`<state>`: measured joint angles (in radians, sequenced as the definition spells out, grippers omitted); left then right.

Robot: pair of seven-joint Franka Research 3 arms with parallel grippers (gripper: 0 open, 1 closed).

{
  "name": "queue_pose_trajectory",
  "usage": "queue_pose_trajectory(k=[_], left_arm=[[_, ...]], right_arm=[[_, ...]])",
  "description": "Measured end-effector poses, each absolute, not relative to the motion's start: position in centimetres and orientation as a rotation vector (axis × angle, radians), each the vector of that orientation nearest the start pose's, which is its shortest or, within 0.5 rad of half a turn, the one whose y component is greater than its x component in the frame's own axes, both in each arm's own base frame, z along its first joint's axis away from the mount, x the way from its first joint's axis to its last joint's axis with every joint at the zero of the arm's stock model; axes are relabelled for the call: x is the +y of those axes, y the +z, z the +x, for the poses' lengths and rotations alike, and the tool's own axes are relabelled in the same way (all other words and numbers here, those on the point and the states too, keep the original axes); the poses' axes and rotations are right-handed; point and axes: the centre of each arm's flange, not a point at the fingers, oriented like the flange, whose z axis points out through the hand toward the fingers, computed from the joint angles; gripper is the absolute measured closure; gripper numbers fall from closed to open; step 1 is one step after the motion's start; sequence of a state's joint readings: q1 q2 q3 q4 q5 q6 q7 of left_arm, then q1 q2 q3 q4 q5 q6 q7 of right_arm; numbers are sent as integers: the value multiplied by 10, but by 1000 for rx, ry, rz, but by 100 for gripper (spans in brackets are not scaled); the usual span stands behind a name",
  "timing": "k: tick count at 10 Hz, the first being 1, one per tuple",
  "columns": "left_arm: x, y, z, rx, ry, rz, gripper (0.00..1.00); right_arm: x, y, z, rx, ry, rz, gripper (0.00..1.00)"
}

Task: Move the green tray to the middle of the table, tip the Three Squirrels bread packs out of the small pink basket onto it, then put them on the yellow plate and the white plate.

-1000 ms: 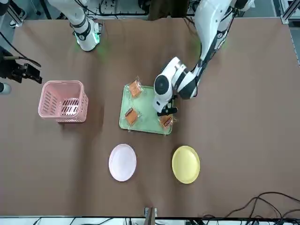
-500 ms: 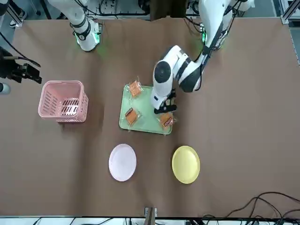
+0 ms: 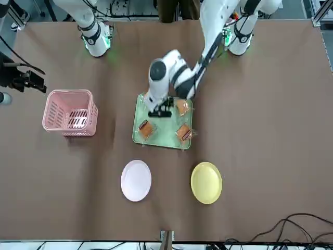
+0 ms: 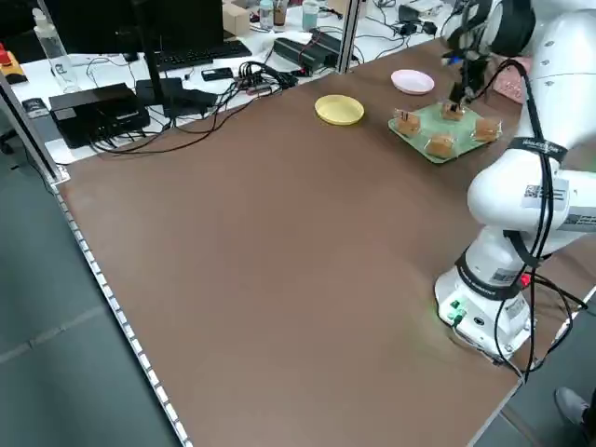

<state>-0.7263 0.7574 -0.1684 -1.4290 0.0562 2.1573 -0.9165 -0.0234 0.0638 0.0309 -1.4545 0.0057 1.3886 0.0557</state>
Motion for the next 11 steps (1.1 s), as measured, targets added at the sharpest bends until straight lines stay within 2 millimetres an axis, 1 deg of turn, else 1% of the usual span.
queue_pose_trajectory(k=[1,3,5,6,8,9,11], left_arm=[[-531,229,495,-139,76,-3157,0],[-500,210,530,-347,28,-3109,0],[-479,202,552,-459,0,-3087,0],[-475,196,556,-475,-2,-3089,0],[-483,187,550,-479,5,-3099,0],[-493,187,542,-472,1,-3105,0],[-519,193,523,-455,-17,-3125,0]], right_arm=[[4,628,555,75,204,-3131,3],[4,628,555,75,204,-3130,3],[4,628,555,75,205,-3130,3],[4,628,555,75,205,-3130,3],[4,628,555,75,205,-3130,3],[4,628,555,75,205,-3130,3],[4,628,555,75,205,-3130,3]])
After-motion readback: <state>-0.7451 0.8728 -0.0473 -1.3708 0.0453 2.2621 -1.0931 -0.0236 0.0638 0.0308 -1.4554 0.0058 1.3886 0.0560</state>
